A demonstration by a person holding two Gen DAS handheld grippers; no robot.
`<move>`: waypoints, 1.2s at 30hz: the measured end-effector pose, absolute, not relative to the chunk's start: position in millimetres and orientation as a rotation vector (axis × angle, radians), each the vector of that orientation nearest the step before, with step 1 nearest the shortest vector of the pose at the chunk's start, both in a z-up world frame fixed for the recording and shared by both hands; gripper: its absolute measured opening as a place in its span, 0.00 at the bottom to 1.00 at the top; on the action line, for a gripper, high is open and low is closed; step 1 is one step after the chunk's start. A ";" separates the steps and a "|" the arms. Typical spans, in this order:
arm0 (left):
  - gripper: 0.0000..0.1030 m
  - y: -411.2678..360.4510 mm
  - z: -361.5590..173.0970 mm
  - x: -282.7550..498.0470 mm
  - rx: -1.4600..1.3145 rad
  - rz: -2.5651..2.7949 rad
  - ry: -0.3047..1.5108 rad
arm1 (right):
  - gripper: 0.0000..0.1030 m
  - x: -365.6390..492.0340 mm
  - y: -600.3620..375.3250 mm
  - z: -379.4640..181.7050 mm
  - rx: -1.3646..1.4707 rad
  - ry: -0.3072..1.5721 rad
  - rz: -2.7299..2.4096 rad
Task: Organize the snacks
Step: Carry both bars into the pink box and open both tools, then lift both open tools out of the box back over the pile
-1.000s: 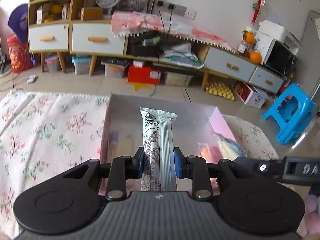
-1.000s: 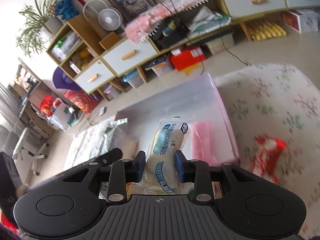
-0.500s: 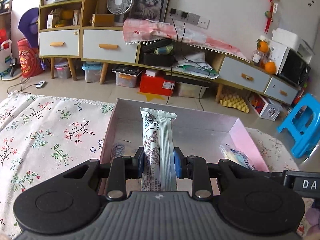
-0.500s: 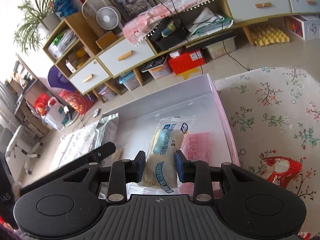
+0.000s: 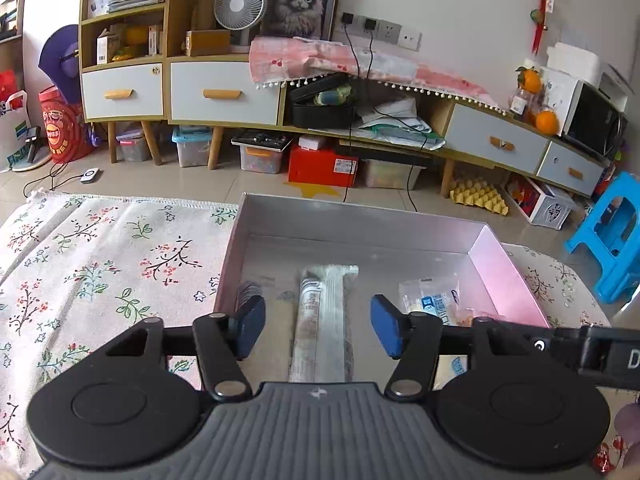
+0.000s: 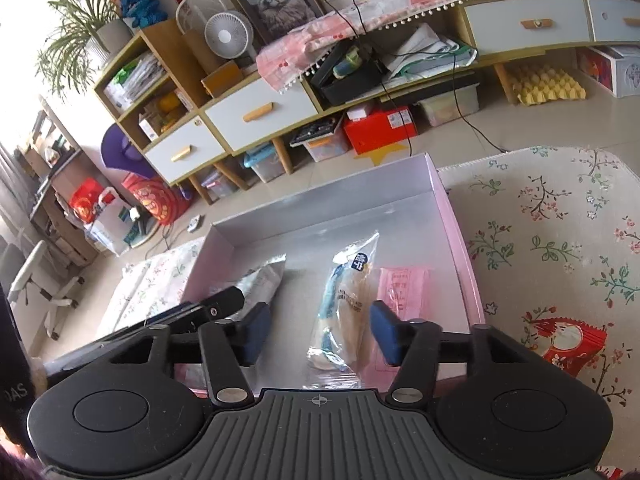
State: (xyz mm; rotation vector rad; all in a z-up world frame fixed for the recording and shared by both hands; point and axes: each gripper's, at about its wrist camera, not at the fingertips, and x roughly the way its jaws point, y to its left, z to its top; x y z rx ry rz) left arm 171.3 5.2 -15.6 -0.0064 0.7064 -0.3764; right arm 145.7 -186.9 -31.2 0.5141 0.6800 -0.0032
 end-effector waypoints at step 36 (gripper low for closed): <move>1.00 56.5 9.8 101.9 0.092 -0.398 0.811 | 0.89 45.9 -165.6 11.4 0.342 0.721 -0.069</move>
